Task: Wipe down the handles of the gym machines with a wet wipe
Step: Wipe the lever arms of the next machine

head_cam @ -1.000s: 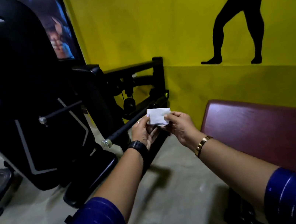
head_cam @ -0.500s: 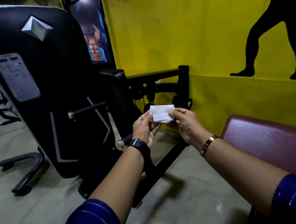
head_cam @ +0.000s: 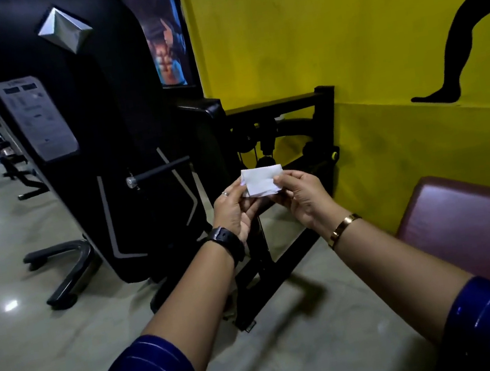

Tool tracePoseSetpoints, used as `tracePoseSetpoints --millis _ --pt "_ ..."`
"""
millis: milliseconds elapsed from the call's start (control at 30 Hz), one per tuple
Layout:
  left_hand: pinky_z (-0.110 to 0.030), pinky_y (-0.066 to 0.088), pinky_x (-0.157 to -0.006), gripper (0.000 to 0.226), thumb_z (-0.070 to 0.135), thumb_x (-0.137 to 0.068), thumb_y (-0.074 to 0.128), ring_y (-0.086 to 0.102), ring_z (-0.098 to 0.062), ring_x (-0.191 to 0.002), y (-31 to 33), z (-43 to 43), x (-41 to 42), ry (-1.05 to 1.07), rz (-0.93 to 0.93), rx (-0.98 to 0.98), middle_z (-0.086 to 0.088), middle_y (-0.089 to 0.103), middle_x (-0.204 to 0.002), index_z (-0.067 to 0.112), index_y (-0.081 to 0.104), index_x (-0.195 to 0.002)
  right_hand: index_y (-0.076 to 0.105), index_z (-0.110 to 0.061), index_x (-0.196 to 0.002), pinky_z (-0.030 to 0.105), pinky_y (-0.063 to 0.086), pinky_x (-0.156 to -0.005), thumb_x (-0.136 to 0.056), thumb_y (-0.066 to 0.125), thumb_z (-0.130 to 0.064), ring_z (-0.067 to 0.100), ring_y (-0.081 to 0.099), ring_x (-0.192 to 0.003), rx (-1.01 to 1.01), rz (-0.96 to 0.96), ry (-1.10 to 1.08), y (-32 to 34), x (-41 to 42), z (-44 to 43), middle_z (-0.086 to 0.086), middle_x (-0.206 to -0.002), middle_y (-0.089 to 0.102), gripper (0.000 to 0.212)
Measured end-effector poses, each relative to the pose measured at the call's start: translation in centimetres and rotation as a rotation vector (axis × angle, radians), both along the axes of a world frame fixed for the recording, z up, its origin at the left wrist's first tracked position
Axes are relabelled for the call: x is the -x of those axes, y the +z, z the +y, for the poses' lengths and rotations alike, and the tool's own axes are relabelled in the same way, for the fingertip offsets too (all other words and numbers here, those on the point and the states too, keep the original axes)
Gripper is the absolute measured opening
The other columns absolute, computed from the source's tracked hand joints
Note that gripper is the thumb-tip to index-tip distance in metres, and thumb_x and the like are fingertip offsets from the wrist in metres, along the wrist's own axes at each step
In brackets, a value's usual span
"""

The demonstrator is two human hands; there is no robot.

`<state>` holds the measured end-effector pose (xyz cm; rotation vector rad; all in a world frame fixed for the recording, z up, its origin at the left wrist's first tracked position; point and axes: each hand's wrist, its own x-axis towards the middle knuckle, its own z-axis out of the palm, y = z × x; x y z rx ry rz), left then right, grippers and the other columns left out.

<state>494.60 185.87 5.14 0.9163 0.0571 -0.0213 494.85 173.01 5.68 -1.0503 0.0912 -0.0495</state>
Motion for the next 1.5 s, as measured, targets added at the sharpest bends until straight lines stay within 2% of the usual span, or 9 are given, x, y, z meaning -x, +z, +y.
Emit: tracePoseSetpoints --millis 167,367,567,767,967,1100,1233,1367,1500 --pt "-0.022 0.057 -0.056 0.026 0.002 -0.096 0.053 0.071 -0.013 -0.062 -0.7 3.1 -3.7 0.011 0.057 0.036 -0.009 0.073 -0.071 -0.002 0.059 -0.121 0.06 -0.005 -0.091 0.02 0.052 -0.051 -0.091 0.057 0.004 0.018 0.064 -0.072 0.02 0.029 -0.015 -1.2 -3.6 3.3 0.013 -0.088 0.064 0.009" --pt "-0.023 0.058 -0.059 0.032 0.005 -0.097 0.052 0.072 -0.013 -0.065 -2.4 6.5 -7.9 0.003 0.124 0.047 -0.009 0.073 -0.073 -0.003 0.054 -0.127 0.06 -0.005 -0.09 0.025 0.058 -0.066 -0.091 0.058 0.003 0.018 0.066 -0.074 0.005 0.034 -0.042 -2.8 -7.7 7.1 0.011 -0.087 0.065 0.008" --pt "-0.023 0.059 -0.06 0.029 0.006 -0.098 0.052 0.072 -0.013 -0.066 -3.5 9.2 -11.1 -0.033 0.152 0.05 -0.009 0.074 -0.074 -0.002 0.055 -0.126 0.06 -0.006 -0.092 0.023 0.055 -0.061 -0.092 0.057 0.001 0.016 0.066 -0.076 0.008 0.046 -0.071 -4.4 -10.2 9.7 0.011 -0.089 0.066 0.008" --pt "-0.021 0.058 -0.059 0.03 0.001 -0.096 0.05 0.072 -0.012 -0.064 -4.4 8.5 -12.6 -0.071 0.18 0.087 -0.006 0.073 -0.072 -0.001 0.056 -0.125 0.06 -0.004 -0.092 0.035 0.055 -0.082 -0.092 0.055 0.002 0.021 0.065 -0.083 0.1 0.035 -0.072 -5.0 -11.5 8.9 0.013 -0.092 0.066 0.008" --pt "-0.022 0.058 -0.061 0.03 0.004 -0.096 0.053 0.071 -0.012 -0.066 -4.5 7.0 -14.0 -0.071 0.196 0.123 -0.008 0.072 -0.078 -0.001 0.056 -0.125 0.06 -0.007 -0.087 0.022 0.054 -0.06 -0.091 0.054 0.004 0.014 0.066 -0.072 0.097 0.029 -0.119 -4.8 -12.8 7.6 0.008 -0.084 0.066 0.013" --pt "-0.023 0.059 -0.064 0.032 0.003 -0.097 0.051 0.071 -0.014 -0.069 -4.3 7.4 -14.9 -0.033 0.226 0.135 -0.014 0.068 -0.091 -0.001 0.054 -0.128 0.061 -0.007 -0.089 0.024 0.054 -0.064 -0.091 0.056 0.002 0.015 0.067 -0.077 0.137 0.012 -0.096 -4.9 -14.3 8.1 0.01 -0.089 0.066 0.01" --pt "-0.023 0.059 -0.062 0.034 0.003 -0.097 0.051 0.072 -0.016 -0.07 -4.2 7.9 -16.5 0.036 0.238 0.138 -0.015 0.069 -0.09 -0.004 0.053 -0.131 0.062 -0.004 -0.096 0.024 0.055 -0.067 -0.091 0.058 0.0 0.018 0.067 -0.083 0.158 0.034 -0.054 -5.1 -16.7 8.8 0.011 -0.093 0.067 0.008" --pt "-0.024 0.06 -0.065 0.033 0.003 -0.097 0.049 0.072 -0.015 -0.068 -3.8 7.5 -18.5 0.099 0.252 0.118 -0.013 0.069 -0.087 -0.005 0.052 -0.129 0.063 -0.004 -0.093 0.024 0.055 -0.066 -0.09 0.057 0.001 0.018 0.067 -0.081 0.148 0.03 0.011 -5.0 -19.3 8.5 0.011 -0.09 0.068 0.008" --pt "-0.025 0.06 -0.068 0.028 0.003 -0.097 0.047 0.071 -0.017 -0.078 -3.5 7.0 -20.2 0.154 0.231 0.116 -0.012 0.071 -0.089 -0.002 0.056 -0.124 0.062 -0.003 -0.092 0.022 0.055 -0.063 -0.091 0.056 0.003 0.018 0.067 -0.078 0.15 0.003 0.104 -4.2 -21.9 7.7 0.011 -0.087 0.067 0.009"
